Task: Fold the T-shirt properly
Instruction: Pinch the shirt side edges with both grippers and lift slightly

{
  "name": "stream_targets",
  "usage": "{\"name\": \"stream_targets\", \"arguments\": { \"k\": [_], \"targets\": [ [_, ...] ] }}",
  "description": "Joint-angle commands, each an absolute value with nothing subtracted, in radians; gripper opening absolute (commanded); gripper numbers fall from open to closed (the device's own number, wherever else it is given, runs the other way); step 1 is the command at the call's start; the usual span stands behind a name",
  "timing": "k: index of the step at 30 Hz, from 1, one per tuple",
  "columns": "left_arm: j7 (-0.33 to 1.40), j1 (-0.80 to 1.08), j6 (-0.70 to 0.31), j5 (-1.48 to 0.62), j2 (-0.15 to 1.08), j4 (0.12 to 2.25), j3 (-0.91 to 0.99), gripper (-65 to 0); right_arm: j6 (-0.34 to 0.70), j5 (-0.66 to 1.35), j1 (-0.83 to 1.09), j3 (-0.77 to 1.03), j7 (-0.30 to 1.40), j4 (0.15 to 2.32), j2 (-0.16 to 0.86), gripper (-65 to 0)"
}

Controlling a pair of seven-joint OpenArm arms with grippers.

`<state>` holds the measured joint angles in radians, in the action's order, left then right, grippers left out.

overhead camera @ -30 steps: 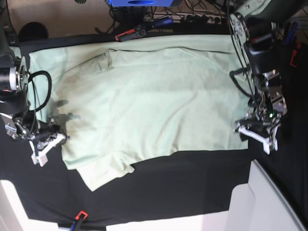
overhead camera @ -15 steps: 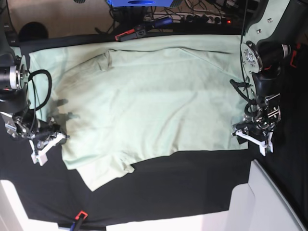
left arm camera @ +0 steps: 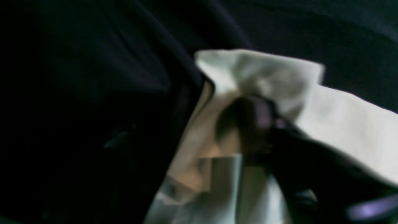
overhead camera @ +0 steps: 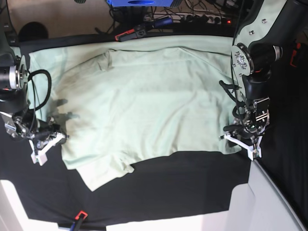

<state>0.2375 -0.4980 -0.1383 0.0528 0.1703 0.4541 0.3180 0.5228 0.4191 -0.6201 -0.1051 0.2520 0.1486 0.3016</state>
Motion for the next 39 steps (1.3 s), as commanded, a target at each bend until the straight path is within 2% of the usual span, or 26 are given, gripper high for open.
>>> {"name": "stream_targets", "arguments": {
  "k": [1,4,5,13,19,26,31,39],
  "targets": [
    [0.275,-0.51,-0.151,0.053,0.173,0.455,0.317,-40.6,0.529,0.42,-0.645,-0.107,0.251,0.16,0.317,-65.0],
    [0.275,-0.509,-0.151,0.051,0.177,0.46,0.326,-63.2,0.529,0.42,-0.645,-0.102,0.248,0.162,0.317,-65.0],
    [0.275,-0.509,-0.151,0.051,0.177,0.46,0.326,-65.0,0.529,0.42,-0.645,-0.102,0.248,0.165,0.317,-65.0],
    [0.277,-0.507,-0.151,0.05,0.193,0.483,0.328,-65.0,0.522,0.424,-0.641,-0.101,0.246,0.236,0.317,-65.0],
    [0.354,-0.449,-0.151,0.05,0.189,0.668,0.328,-65.0,0.521,0.426,-0.648,-0.101,0.203,0.236,0.318,-65.0],
    [0.458,-0.383,-0.151,0.05,0.185,0.877,0.328,-65.0,0.466,0.426,-0.642,-0.101,0.199,0.297,0.318,-65.0],
    [0.486,-0.331,-0.153,0.039,0.18,0.96,0.321,-65.0,0.466,0.426,-0.624,-0.101,0.226,0.346,0.318,-65.0],
    [0.535,-0.243,-0.153,-0.097,0.185,1.072,0.315,-65.0,0.466,0.426,-0.572,-0.099,0.248,0.438,0.318,-65.0]
  ]
}}
